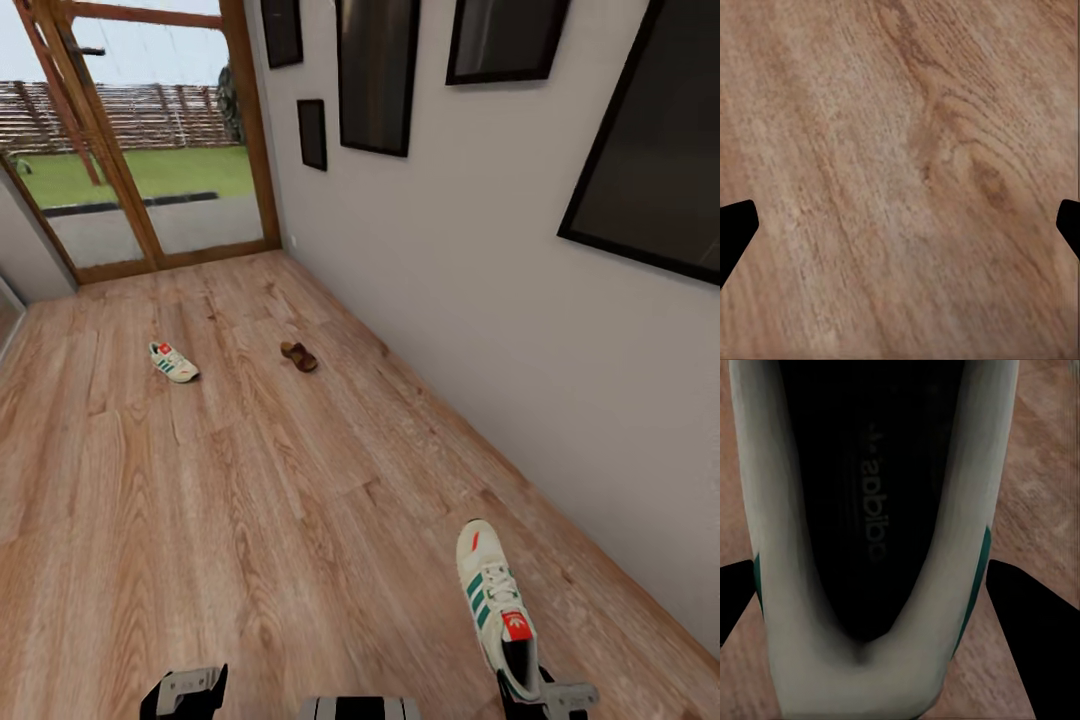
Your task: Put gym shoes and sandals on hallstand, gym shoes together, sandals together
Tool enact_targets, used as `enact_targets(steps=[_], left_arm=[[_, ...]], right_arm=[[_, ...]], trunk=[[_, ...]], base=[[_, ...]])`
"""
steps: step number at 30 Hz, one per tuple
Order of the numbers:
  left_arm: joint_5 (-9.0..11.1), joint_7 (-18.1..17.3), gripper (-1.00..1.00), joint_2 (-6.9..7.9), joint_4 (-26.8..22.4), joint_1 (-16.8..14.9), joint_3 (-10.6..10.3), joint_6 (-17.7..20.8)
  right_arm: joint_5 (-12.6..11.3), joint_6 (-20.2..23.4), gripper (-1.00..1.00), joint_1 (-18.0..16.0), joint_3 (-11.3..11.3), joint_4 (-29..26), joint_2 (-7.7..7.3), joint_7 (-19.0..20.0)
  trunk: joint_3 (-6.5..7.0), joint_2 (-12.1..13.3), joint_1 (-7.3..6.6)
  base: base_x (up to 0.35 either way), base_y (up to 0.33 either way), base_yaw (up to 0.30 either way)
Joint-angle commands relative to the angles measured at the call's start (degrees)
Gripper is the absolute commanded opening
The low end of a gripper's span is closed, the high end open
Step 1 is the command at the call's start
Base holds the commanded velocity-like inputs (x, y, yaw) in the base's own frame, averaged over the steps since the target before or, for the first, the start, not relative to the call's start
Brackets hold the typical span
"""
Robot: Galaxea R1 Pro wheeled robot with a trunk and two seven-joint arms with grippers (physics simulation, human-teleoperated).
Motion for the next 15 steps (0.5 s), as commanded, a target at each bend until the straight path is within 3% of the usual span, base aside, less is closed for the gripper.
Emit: enact_targets(steps=[1, 15], left_arm=[[0.1, -0.5, 1.0, -0.03, 0.4, 0.0, 0.3, -0.2], [-0.1, -0.5, 1.0, -0.13, 1.3, 0.0, 0.2, -3.0]], right_arm=[[-0.4, -0.3, -1.0, 0.0, 0.2, 0.3, -0.02, 0.0], [-2.0, -0.4, -1.0, 0.0, 0.1, 1.7, 0.36, -0.1]], trunk=[[0.26, 0.0, -0.03], [3.62, 0.2, -0.4]], base=[[0.0, 0.0, -0.09], [0.0, 0.0, -0.025]])
